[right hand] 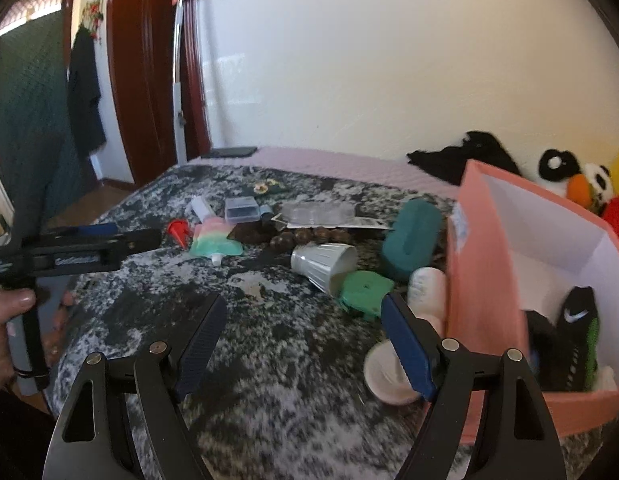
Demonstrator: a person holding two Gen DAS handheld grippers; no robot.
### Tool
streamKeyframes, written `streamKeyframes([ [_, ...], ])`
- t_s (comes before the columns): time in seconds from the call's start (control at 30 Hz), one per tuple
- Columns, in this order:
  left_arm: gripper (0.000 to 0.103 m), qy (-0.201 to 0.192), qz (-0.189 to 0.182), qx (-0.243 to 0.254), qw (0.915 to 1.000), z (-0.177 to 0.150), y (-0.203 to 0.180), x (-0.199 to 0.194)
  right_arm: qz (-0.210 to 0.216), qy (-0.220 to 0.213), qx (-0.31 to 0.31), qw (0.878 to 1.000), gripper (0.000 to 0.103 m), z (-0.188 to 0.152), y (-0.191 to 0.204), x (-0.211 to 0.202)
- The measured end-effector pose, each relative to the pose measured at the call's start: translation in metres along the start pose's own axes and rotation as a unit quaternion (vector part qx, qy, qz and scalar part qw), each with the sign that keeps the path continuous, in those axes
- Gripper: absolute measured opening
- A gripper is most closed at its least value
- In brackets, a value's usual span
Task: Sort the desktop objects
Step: 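Move both tools back toward the remaining items on the bed, then grasp the pink-green pouch with the left tool while the right tool grasps the white cup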
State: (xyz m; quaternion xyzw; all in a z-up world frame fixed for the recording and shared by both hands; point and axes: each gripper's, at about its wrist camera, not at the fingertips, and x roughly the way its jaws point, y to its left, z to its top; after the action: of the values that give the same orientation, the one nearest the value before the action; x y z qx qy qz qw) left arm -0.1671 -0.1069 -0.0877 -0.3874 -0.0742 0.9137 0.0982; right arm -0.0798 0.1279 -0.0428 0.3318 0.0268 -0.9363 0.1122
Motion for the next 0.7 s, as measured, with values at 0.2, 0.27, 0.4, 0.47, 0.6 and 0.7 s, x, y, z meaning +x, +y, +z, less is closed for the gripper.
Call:
streamKeyframes([
  [0.2, 0.1, 0.044, -0.029, -0.035, 0.998, 0.007, 0.005, 0.053, -0.006, 0.032, 0.013, 0.999, 0.082, 0.005, -0.005, 0.054],
  [0.27, 0.1, 0.052, -0.039, -0.042, 0.997, 0.008, 0.002, 0.064, -0.011, 0.043, 0.017, 0.999, 0.082, 0.003, -0.009, 0.071],
  [0.4, 0.098, 0.066, -0.039, -0.045, 0.996, 0.011, -0.004, 0.088, -0.02, 0.06, 0.028, 0.998, 0.082, -0.001, -0.021, 0.099],
  [0.47, 0.097, 0.067, -0.032, -0.052, 0.9959, 0.012, -0.003, 0.098, -0.023, 0.069, 0.034, 0.997, 0.082, -0.001, -0.028, 0.111],
  [0.6, 0.098, 0.054, -0.011, -0.033, 0.9979, 0.016, -0.01, 0.111, -0.023, 0.069, 0.038, 0.997, 0.083, 0.004, -0.035, 0.128],
  [0.7, 0.091, 0.044, 0.012, -0.009, 0.9989, 0.017, -0.016, 0.12, -0.025, 0.063, 0.032, 0.997, 0.084, 0.01, -0.036, 0.138],
])
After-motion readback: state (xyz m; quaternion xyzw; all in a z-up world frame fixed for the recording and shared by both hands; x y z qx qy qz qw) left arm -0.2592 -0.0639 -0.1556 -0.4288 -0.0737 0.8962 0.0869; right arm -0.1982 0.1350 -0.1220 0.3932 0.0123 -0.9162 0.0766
